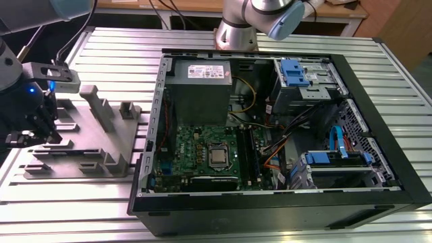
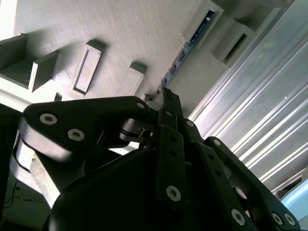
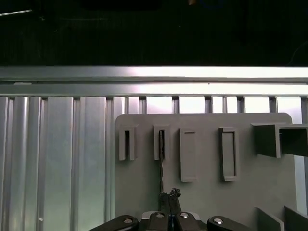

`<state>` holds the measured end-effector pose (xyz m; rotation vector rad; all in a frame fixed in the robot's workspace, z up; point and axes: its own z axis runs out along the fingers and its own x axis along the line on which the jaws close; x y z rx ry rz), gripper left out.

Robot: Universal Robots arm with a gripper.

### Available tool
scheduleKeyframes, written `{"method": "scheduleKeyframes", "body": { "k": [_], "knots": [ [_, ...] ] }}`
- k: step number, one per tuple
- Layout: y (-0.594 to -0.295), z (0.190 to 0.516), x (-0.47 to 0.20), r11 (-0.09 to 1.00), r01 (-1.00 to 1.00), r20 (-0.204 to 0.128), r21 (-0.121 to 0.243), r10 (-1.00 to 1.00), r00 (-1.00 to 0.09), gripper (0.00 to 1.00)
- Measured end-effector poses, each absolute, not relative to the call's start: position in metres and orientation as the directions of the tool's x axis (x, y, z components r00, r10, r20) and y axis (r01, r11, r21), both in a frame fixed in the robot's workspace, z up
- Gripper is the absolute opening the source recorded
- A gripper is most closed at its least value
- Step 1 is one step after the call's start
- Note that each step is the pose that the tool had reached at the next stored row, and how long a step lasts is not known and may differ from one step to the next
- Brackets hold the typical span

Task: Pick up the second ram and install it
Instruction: 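Pick up the second ram and move it above second insertion slot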

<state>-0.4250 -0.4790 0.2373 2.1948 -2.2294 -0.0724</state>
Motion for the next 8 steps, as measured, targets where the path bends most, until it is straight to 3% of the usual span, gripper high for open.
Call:
{"method": "scheduleKeyframes", "body": {
  "k": [8],
  "knots": [
    [-0.4803, 0.2293, -0.4251, -0.003, -0.999, -0.024, 0.042, -1.000, 0.002, 0.07]
  ]
}}
